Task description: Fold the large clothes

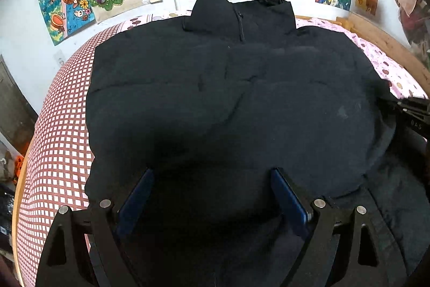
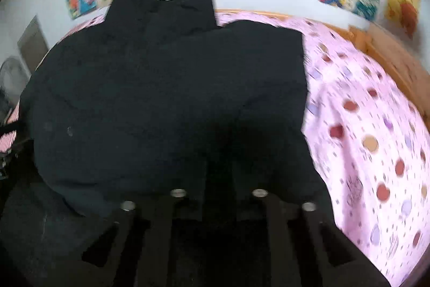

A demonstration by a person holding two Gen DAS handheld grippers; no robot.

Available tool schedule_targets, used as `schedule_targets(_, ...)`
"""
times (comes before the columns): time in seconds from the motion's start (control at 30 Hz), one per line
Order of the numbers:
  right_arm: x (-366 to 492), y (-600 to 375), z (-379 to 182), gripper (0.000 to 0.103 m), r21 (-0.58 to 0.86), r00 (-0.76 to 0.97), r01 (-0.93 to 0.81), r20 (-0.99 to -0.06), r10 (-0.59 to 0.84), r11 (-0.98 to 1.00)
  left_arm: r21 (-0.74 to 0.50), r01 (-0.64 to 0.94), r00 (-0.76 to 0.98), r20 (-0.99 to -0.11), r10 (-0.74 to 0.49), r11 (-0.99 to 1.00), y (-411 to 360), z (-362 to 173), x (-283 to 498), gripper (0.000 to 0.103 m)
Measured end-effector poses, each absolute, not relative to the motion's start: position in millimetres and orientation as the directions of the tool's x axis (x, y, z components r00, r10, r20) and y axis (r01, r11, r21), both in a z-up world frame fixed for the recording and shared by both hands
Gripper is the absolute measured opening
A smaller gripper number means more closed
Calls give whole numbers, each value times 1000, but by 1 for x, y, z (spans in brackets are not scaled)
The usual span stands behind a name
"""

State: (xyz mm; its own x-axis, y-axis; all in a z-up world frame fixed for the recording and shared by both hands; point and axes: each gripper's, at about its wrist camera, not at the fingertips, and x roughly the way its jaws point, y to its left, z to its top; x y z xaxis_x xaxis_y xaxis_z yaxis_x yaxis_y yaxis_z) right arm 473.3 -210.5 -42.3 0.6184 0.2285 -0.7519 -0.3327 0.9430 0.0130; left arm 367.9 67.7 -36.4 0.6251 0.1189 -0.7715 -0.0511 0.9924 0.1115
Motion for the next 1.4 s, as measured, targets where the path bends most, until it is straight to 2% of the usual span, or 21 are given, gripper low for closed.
schedule_targets(0.07, 467, -190, -37, 2, -112, 674, -360, -718, 175, 926, 112, -51, 627, -770, 119, 992, 68, -35, 369, 89)
schedule_targets(0.17, 463, -173, -24, 1, -185, 732, -396, -656, 187, 900, 93, -49, 651, -752, 103, 994, 70, -29, 368, 89)
schedule_targets(0.3, 465, -160, -16, 2, -95, 684, -481, -662, 306, 871, 14, -19, 700, -714, 23, 1000, 72, -17, 368, 89)
schedule_targets(0.4, 467, -152, -21, 3, -48, 645, -509, -683, 344, 860, -27, 12, 716, -698, -27, 1000, 69, -12, 375, 89)
schedule_targets(0.47, 469, -146, -30, 4, -38, 618, -520, -706, 346, 853, -10, 18, 702, -711, -20, 1000, 65, -14, 385, 89)
schedule_targets(0.57, 476, -144, -45, 6, -53, 604, -514, -732, 317, 856, 98, 11, 637, -768, 69, 995, 56, -29, 407, 92)
schedule_targets(0.73, 494, -149, -65, 18, -3, 574, -490, -754, 320, 872, 217, 13, 612, -774, 164, 976, 42, -52, 417, 94)
schedule_targets(0.9, 504, -156, -88, 19, 76, 547, -486, -750, 371, 871, 225, 6, 637, -752, 170, 974, 42, -68, 415, 97)
schedule_targets(1.13, 496, -150, -111, 19, 39, 581, -483, -733, 353, 875, 244, 3, 650, -737, 184, 970, 39, -82, 417, 100)
schedule_targets(1.4, 498, -152, -116, 19, 71, 578, -484, -722, 380, 872, 237, 8, 658, -732, 174, 971, 42, -83, 421, 103)
